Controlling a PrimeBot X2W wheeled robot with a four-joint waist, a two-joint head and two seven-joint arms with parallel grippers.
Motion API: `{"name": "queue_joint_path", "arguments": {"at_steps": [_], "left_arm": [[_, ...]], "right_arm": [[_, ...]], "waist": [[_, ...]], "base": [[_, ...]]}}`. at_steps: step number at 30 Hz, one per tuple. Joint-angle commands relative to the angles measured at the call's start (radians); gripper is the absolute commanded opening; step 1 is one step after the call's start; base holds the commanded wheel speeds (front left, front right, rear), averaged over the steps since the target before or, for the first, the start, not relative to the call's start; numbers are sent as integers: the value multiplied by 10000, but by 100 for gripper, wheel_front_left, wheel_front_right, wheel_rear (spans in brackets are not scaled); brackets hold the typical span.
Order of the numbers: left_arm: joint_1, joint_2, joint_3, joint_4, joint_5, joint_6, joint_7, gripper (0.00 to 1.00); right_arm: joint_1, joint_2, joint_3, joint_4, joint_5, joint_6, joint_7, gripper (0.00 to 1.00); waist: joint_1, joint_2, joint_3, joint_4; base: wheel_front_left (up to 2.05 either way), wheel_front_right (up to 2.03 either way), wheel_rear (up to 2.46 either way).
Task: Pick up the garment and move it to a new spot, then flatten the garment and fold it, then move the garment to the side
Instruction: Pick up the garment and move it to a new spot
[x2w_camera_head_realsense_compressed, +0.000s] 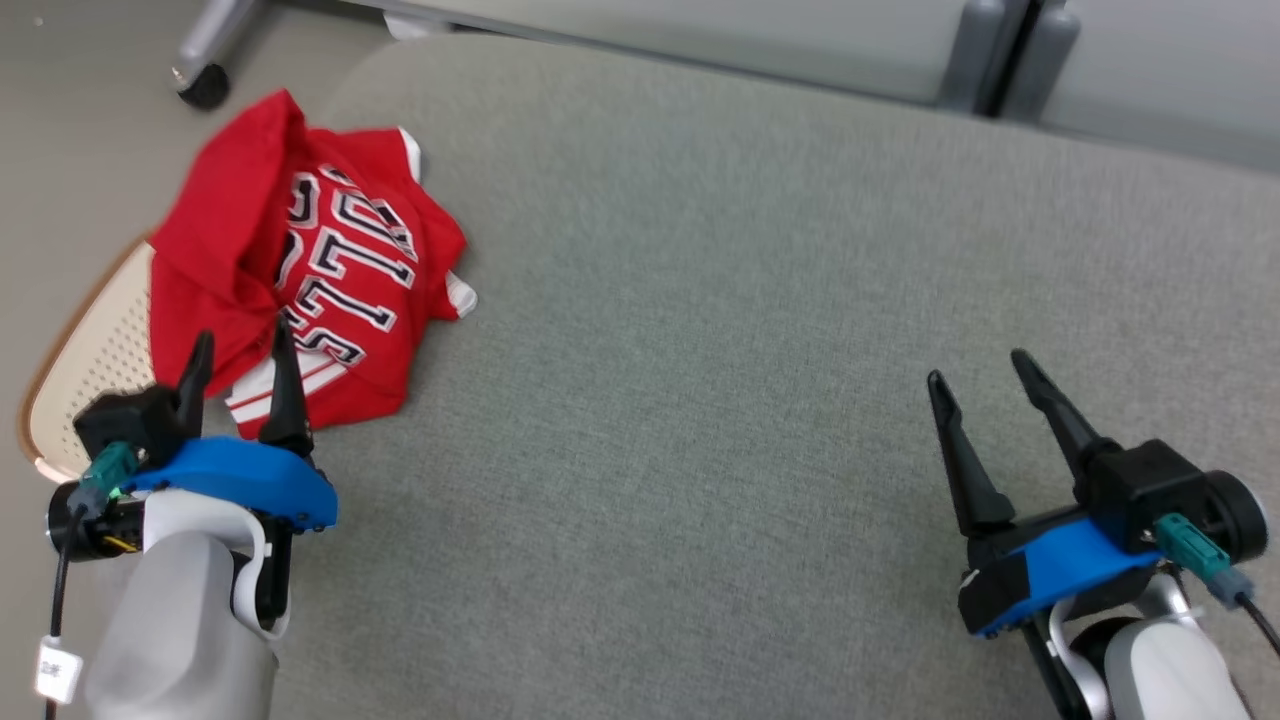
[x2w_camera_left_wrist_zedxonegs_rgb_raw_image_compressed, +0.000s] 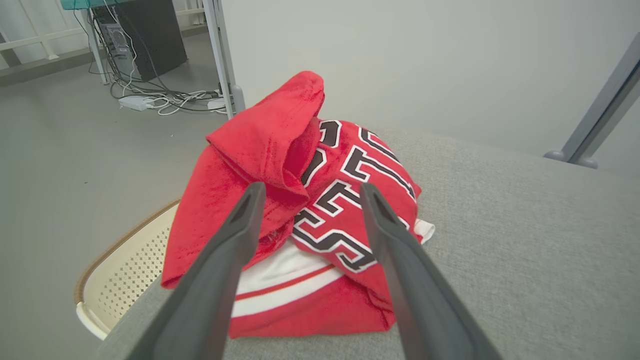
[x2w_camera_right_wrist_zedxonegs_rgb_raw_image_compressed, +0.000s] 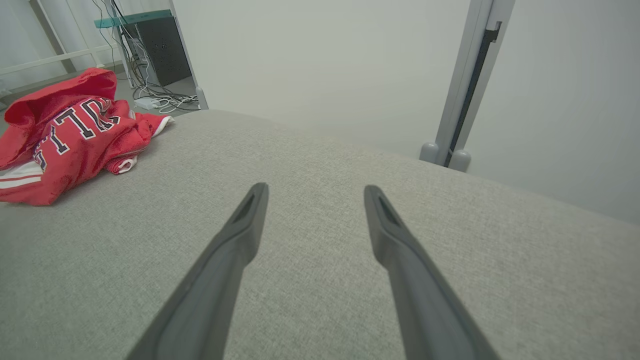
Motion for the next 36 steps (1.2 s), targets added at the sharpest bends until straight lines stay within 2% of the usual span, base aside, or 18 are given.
{"name": "queue_joint_path", "arguments": {"at_steps": [1,8,14,16,17,22,27,36], "left_arm": [[-515,14,40,562,-159,-81,10,100],[-2268,247,298,3087,-772,-299,-60,100],[-2935,384,356,3972,-1051,-373,-142,98],[-3093,448,282,4080,-1070,-392,-161,5],[-3139,467,281,4066,-1093,-386,-169,0],[-2807,711,526,3296,-962,-381,-171,0],[-2056,851,1114,1724,-482,-191,-172,0],[-99,488,1497,-1633,559,28,-171,0]], "right_arm": [[-261,-120,-29,-155,-124,1,104,100],[-780,-402,96,-524,-243,1,415,100],[-919,-523,19,-634,-258,1,493,100],[-938,-547,-17,-667,-264,2,514,100],[-936,-558,-36,-680,-266,1,523,100],[-884,-470,-106,-585,-234,2,388,100],[-624,-280,-209,-355,-126,1,97,100],[-51,22,-407,63,126,2,-414,100]], "waist": [[-2,-1,528,169],[-2,-1,1554,-87],[-2,-1,1832,-140],[-2,-1,1877,-132],[-2,-1,1882,-123],[-2,-1,1639,-181],[-2,-1,990,-300],[-2,-1,-675,-756]], "base": [[0,0,0],[0,0,0],[0,0,0],[0,0,0],[0,0,0],[0,0,0],[0,0,0],[0,0,0]]}}
